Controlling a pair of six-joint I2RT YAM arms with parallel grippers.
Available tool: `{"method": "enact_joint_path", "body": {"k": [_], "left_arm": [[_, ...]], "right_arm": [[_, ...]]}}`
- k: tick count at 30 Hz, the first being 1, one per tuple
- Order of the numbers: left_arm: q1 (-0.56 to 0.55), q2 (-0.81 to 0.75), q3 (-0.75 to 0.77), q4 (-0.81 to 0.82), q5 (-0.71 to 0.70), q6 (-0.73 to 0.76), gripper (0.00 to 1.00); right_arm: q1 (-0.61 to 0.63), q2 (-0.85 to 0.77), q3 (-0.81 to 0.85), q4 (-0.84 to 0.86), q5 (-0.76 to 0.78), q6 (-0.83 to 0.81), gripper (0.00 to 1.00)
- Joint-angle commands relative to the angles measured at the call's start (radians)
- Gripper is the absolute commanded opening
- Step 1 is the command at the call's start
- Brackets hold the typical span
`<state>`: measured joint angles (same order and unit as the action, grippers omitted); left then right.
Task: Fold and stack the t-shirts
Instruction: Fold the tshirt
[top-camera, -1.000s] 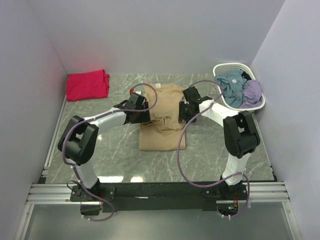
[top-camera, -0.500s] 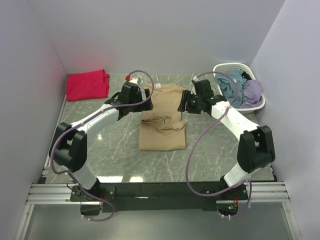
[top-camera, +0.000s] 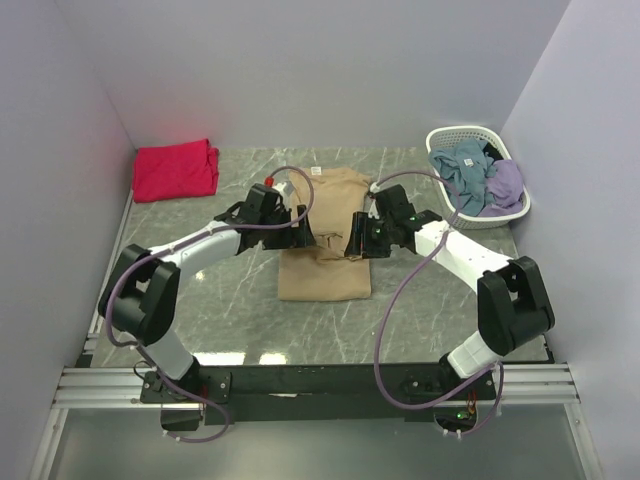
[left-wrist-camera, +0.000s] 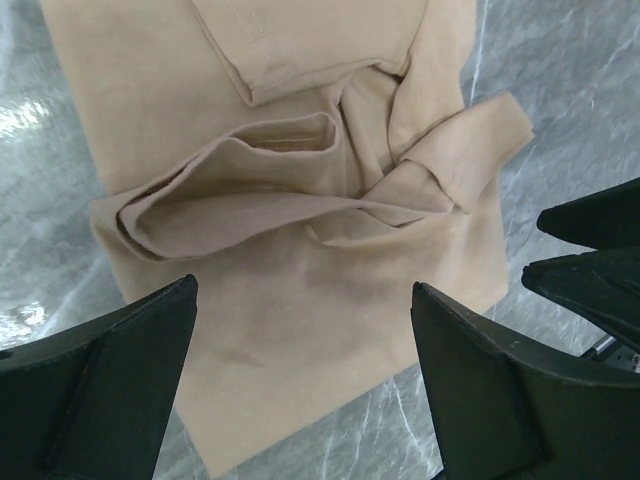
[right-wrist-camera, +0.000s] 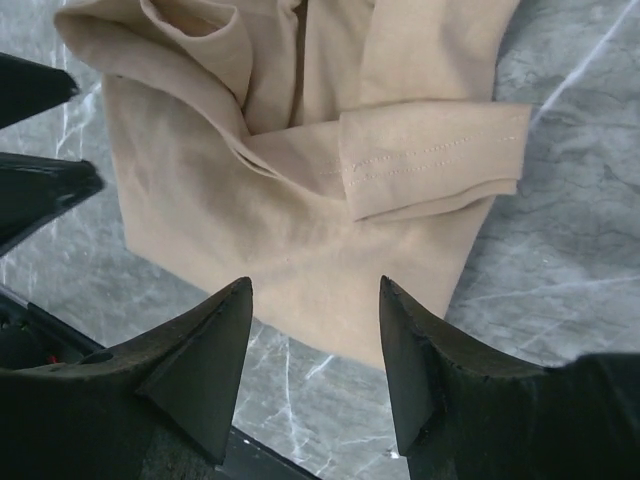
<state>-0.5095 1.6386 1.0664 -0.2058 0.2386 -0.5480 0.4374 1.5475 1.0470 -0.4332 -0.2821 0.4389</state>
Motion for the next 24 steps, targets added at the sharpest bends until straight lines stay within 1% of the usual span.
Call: {"method": "enact_joint_path", "body": {"k": [1,7,14,24], "left_arm": [[-0.003,0.044,0.021,0.055,0.053,-0.021,0.93],[-0.001,0.13,0.087,0.046,0.053,-0.013,0.92],[-0.001,0.188,0.144,0.042,0.022,-0.009,0.93],[0.0,0.251,0.268,-0.001,-0.044,0.031,0.93]], "right_arm": [[0.009,0.042,0.008,0.042,-0.011,0.011,0.6],[0.007,0.105,0.021,0.048,-0.008,0.004,0.6],[0.007,0.157,0.044,0.074,0.003,-0.011,0.6],[-0.002,0.259,0.214,0.047,0.069,-0.057,0.6]]}}
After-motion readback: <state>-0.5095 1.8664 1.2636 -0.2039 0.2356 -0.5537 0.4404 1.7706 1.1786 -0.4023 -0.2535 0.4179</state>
